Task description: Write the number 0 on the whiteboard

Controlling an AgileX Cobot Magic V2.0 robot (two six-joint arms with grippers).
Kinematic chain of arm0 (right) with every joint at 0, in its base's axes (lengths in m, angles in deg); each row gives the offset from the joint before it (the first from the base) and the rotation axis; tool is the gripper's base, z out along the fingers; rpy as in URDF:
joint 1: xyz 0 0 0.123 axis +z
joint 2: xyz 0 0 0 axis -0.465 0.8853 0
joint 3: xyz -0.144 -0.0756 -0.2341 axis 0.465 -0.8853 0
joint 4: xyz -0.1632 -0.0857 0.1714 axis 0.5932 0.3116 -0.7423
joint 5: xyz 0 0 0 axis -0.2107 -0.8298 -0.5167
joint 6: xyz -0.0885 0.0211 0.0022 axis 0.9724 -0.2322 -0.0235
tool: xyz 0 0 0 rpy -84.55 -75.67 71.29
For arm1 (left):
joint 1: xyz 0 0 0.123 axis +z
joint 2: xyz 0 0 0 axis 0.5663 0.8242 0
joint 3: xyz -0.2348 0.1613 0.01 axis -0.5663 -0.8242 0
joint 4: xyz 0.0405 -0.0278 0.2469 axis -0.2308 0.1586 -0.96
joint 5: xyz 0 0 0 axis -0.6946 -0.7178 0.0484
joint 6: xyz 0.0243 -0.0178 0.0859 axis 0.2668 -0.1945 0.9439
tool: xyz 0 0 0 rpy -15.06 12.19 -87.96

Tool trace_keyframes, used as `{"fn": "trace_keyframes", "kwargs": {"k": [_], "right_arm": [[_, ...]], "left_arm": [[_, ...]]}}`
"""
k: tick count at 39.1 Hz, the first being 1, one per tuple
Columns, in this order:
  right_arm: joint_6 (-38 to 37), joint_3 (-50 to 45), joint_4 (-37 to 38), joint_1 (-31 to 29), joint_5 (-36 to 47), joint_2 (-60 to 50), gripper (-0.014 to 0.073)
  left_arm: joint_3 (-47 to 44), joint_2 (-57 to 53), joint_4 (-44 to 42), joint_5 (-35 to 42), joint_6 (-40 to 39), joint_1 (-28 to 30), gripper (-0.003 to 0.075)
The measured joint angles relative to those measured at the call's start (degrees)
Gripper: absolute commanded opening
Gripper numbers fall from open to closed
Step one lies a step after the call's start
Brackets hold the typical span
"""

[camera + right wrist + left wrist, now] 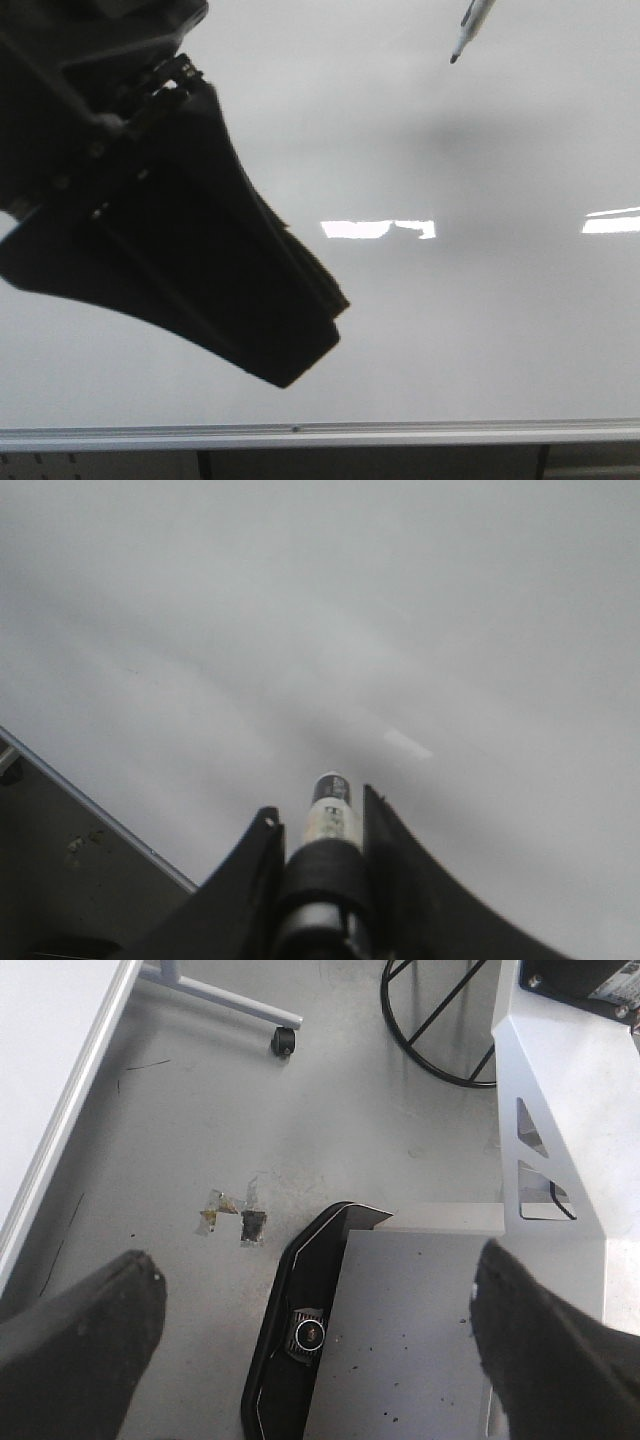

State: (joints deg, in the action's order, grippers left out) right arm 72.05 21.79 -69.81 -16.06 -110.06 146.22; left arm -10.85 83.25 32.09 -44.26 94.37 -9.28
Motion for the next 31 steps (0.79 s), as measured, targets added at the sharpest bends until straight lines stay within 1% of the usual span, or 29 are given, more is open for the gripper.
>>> {"fn": "trace_keyframes", "kwargs": {"k": [19, 31], "right_arm": [[-0.04, 0.10, 0.00, 0.00, 6.17, 6.09, -0.0059], [-0.13, 0.10, 0.00, 0.00, 6.14, 8.05, -0.0059]], "left_arm": [[0.00, 0.00, 0.00, 0.00, 0.00, 0.00, 0.0599], [0.00, 0.00, 0.00, 0.00, 0.00, 0.00, 0.0599]]}}
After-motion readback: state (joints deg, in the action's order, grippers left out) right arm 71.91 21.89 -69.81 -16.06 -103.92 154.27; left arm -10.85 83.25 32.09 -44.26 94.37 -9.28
